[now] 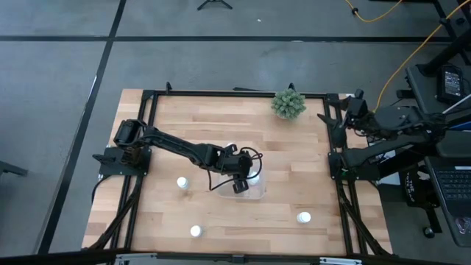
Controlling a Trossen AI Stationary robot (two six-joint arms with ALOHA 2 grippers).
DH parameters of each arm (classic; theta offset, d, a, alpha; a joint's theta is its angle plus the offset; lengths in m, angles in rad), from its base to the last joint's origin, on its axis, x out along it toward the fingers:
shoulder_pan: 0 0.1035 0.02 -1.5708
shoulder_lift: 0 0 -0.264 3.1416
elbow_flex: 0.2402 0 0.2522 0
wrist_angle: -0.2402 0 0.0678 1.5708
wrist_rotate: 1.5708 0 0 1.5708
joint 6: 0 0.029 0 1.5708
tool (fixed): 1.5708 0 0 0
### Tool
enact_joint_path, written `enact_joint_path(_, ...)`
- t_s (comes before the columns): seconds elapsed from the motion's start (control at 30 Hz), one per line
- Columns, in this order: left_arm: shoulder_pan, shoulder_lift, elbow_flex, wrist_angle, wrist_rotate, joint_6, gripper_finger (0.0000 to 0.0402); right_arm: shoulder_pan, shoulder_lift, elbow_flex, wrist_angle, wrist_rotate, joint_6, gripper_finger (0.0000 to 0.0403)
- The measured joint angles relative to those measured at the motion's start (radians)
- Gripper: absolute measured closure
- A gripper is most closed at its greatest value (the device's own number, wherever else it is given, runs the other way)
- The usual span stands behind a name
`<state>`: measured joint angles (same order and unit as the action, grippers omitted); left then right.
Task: Pick and place pill bottles into a basket
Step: Put the white pill bottle into the transparent bin
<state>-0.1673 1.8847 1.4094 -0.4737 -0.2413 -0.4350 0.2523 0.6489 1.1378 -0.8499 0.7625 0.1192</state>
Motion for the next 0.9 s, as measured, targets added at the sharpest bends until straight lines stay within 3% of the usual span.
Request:
enact_joint_path(0.33, 0.000, 0.000, -0.076, 0.108, 0.019, -0.041, 0.0242, 0.000, 0.001, 0.000, 0.086, -0.035, -0.074, 0.0149)
enact_joint_path(0.9, -0.004, 0.014, -0.079, 0.103, 0.003, -0.024, 0.0242, 0.000, 0.001, 0.000, 0.109, -0.061, -0.080, 0.0149)
